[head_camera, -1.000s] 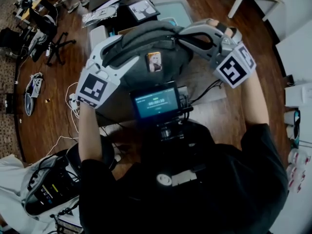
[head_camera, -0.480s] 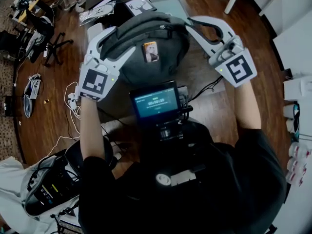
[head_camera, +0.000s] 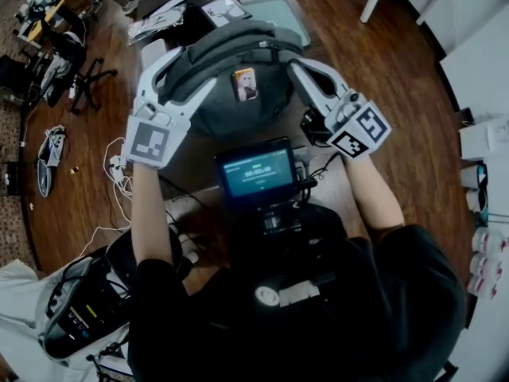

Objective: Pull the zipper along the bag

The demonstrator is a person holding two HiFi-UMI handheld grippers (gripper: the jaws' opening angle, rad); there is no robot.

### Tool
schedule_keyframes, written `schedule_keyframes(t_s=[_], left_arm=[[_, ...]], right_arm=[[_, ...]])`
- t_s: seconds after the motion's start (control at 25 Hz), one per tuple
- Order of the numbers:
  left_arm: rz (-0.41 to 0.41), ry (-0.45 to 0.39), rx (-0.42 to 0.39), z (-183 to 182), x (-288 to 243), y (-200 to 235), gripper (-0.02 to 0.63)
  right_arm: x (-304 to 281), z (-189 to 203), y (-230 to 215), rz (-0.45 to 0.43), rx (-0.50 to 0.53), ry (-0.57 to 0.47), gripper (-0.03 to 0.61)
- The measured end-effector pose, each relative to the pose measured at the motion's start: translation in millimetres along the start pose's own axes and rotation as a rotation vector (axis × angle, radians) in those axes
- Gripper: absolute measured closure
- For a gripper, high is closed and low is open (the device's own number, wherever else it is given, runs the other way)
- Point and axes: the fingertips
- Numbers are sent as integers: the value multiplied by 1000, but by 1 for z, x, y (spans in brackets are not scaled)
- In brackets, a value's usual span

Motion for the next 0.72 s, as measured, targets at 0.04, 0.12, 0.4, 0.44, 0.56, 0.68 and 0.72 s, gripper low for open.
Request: schedule_keyframes(t_s=[0.04, 0.12, 0.4, 0.44, 0.56, 0.68, 0.72], left_arm=[[-5, -8, 10, -2, 6, -2, 307], [-15, -26, 46, -2, 8, 2, 307], [-207, -236, 158, -41, 68, 16, 453], [-239, -260, 177, -47, 78, 11, 514], [-286, -309, 268, -44, 95, -6, 612], [-344, -286, 383, -19, 95, -14, 612], [-372, -271, 421, -10, 94, -15, 612]], right_arm=[[0, 4, 6, 1, -7, 7, 569], [-6, 12, 5, 11, 4, 22, 569], [8, 11, 23, 12, 3, -6, 569], [14, 9, 27, 16, 2, -4, 569], [19, 9, 37, 30, -1, 2, 569], [15, 12, 42, 39, 6, 24, 569], [14, 14, 42, 42, 6, 33, 569]])
Point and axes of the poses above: the fingertips, and each gripper's own axes: x backward along the fingers, y to its left, z out of its underside, and after that the axes turned 2 degrees about -y, right-handed
